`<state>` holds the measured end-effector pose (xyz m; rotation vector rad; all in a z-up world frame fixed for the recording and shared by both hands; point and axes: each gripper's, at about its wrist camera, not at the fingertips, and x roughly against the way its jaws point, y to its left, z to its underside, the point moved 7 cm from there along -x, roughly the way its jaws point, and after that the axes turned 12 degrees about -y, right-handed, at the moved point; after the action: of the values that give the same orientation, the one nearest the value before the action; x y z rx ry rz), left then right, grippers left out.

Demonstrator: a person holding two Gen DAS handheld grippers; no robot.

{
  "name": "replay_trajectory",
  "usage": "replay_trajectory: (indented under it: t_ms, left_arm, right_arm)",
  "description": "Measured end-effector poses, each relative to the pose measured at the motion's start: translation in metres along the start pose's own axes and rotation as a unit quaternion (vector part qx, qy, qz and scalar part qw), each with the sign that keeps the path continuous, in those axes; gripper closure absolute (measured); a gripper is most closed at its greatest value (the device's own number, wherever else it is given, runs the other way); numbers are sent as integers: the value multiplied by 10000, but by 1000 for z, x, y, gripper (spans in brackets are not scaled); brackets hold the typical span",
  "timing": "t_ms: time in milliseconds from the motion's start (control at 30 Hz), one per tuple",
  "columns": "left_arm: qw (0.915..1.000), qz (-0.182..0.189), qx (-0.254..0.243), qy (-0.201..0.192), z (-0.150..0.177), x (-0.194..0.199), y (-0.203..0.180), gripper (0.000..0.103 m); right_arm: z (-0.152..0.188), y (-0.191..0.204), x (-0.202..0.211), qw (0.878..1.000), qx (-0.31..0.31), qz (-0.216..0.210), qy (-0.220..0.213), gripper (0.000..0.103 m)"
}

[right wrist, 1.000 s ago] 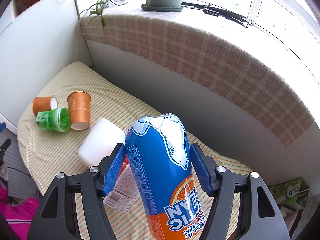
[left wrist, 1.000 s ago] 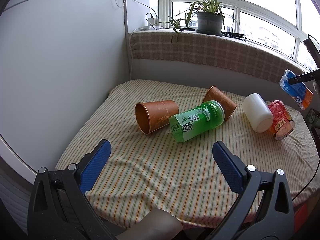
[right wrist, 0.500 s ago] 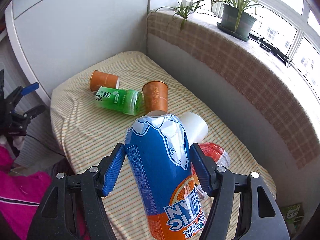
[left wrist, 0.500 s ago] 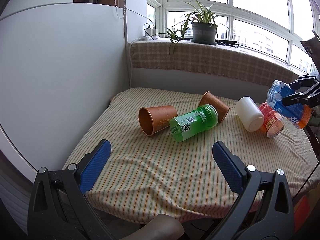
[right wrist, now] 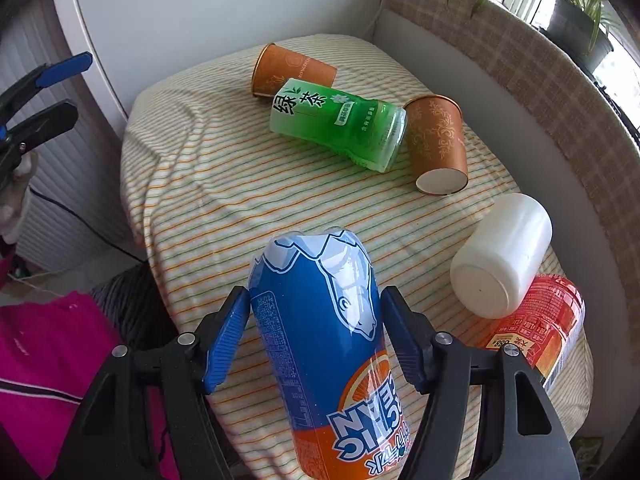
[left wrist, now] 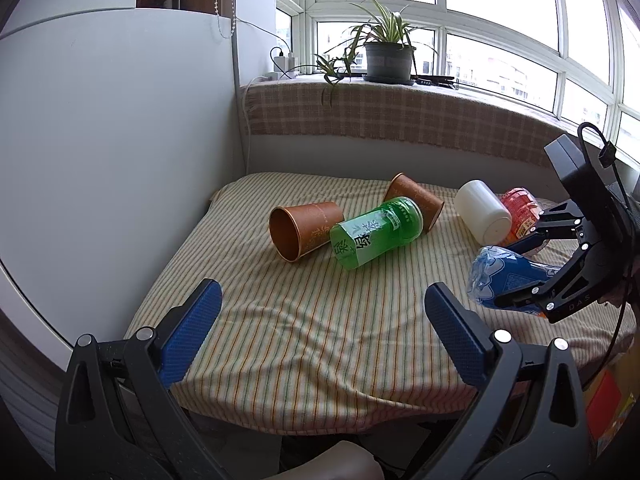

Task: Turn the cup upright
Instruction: 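Lift the cup with the right gripper, carry it toward the left gripper, set it down, then close the left gripper around the blue-orange cup's body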

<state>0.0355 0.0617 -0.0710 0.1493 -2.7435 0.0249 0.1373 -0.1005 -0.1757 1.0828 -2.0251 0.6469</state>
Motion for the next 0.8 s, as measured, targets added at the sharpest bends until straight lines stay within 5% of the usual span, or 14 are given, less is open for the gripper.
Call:
replay_trajectory:
  t_ms: [333,533,667,800]
  left_arm:
    - [9989,409,-209,27,-8,-5,-19,0]
    - [9943,867,-620,22,-18,-11,-47,0]
    - [9833,1350,-1221,-31,-29,-14,-78,0]
    - [9603,1994,-1952,48,-31,-21,-120,0]
  right_arm:
    - [11,0,-11,9997,-121,-50,196,34]
    - [3,-8,12,9979,-572,-171,-251,32]
    - [10,-20,53,9888,-1192,-1,-895,32]
    - [43,-32,92,9715,-1902,436,-1348,32]
